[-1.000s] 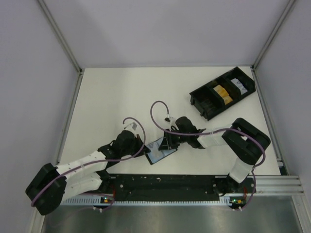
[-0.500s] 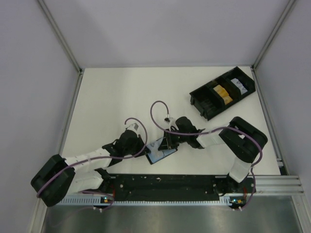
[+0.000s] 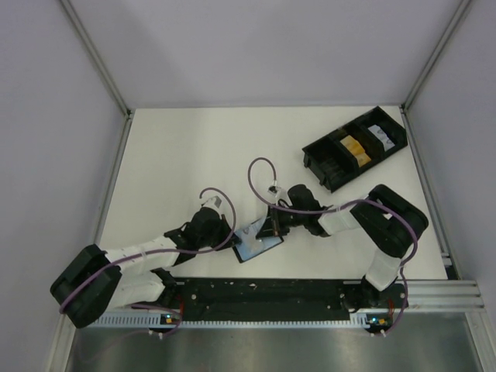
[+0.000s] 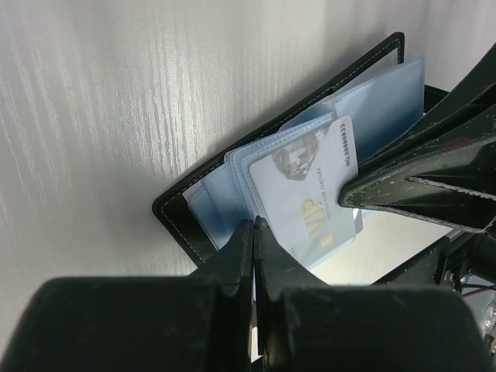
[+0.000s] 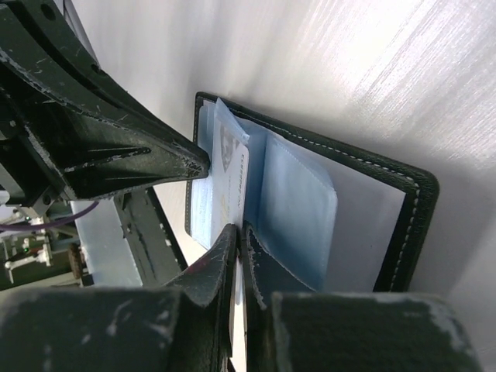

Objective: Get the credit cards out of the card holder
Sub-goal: Remove the credit card from the card holder.

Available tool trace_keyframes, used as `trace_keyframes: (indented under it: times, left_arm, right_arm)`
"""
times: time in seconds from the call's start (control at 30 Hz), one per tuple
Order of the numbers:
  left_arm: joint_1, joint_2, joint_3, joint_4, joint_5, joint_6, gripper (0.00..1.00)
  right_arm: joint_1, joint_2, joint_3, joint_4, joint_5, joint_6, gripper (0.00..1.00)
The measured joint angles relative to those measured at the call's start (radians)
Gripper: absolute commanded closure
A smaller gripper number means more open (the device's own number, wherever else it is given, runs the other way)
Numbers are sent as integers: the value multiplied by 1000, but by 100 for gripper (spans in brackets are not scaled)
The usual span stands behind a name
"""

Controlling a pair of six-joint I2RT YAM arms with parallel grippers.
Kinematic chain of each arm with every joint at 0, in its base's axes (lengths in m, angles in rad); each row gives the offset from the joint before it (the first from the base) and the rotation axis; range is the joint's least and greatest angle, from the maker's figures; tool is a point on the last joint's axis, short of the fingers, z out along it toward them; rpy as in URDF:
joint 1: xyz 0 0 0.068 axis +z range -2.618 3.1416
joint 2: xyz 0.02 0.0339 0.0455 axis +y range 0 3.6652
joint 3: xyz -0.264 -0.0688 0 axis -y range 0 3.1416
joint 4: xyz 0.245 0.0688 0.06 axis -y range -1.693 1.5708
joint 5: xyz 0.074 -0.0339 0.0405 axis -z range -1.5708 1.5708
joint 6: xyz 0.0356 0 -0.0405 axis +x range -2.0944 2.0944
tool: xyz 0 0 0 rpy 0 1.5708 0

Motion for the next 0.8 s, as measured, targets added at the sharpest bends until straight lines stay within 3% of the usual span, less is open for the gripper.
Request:
trace_keyframes:
  times: [0.27,0.47,0.57,0.8]
  left_arm:
    - [-2,-48,-13,-31,-3,0,100]
    - [-5,-145,-27,-47,20,-2,84]
    - [-11,-168,-25,-30,39,-3,83]
    - [-21,-60,15,5,58,5,100]
  right_arm:
    - [-18,0,-4,10,-42,11,100]
    - [-18,19,-12,43,-43,37,100]
    - [-18,33,-12,56,-45,51,100]
    - [-18,43,-12,80,-46,68,100]
